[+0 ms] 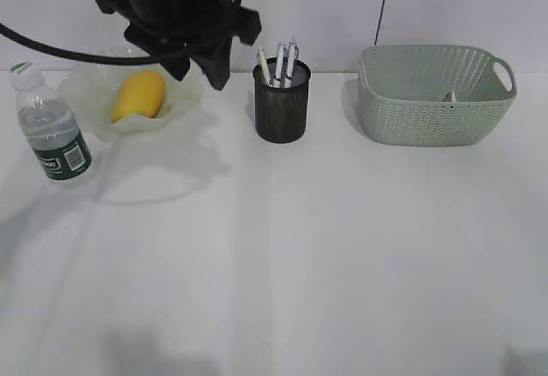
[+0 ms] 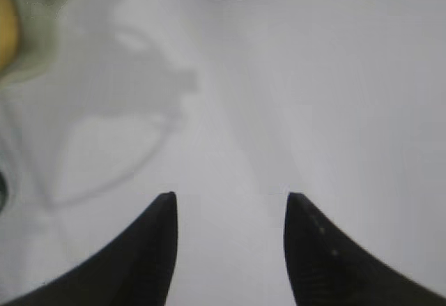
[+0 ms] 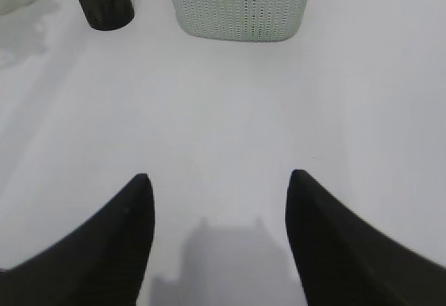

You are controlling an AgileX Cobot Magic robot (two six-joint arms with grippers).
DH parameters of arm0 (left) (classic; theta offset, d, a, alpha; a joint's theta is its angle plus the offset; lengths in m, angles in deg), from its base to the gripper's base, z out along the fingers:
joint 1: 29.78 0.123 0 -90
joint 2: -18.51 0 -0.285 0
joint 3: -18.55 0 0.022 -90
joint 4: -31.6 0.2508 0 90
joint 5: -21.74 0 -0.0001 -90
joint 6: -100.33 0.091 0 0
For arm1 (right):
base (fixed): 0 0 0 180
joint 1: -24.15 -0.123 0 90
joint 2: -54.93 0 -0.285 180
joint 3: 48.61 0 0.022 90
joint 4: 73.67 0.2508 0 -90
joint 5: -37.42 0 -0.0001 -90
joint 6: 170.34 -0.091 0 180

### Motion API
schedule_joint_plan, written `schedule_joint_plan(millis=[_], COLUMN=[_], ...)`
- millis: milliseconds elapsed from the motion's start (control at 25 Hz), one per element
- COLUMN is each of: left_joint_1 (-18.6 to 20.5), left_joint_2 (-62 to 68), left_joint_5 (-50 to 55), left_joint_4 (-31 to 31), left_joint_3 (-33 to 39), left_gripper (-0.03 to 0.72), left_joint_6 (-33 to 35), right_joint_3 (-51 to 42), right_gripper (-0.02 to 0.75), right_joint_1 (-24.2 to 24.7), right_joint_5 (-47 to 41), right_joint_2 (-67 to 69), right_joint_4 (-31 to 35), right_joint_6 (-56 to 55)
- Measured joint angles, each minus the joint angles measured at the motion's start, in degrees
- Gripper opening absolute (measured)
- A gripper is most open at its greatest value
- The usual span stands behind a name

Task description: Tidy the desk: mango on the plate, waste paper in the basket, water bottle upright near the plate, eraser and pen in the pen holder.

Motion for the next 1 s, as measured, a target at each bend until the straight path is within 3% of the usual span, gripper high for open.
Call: schedule_joint_plan(millis=[320, 600, 1000], left_joint_1=[-1.9, -1.9, -1.9], left_joint_2=[-9.5, -23.5, -50.6], left_joint_5=[0.1, 0.1, 0.3], left_joint_4=[-2.7, 0.4, 0.1], left_joint_3=[5.7, 21.6, 43.3], left_gripper=[0.393, 0.405, 0.426], left_joint_6=[3.1, 5.5, 11.3], right_joint_3=[0.0, 0.0, 0.0], right_gripper=[0.478, 0.479, 0.479], right_joint_1=[0.0, 0.0, 0.0], right_joint_5=[0.0, 0.0, 0.0], right_joint_2=[0.0, 0.0, 0.0], right_joint_4=[0.0, 0.0, 0.0], right_joint_6=[0.0, 0.0, 0.0])
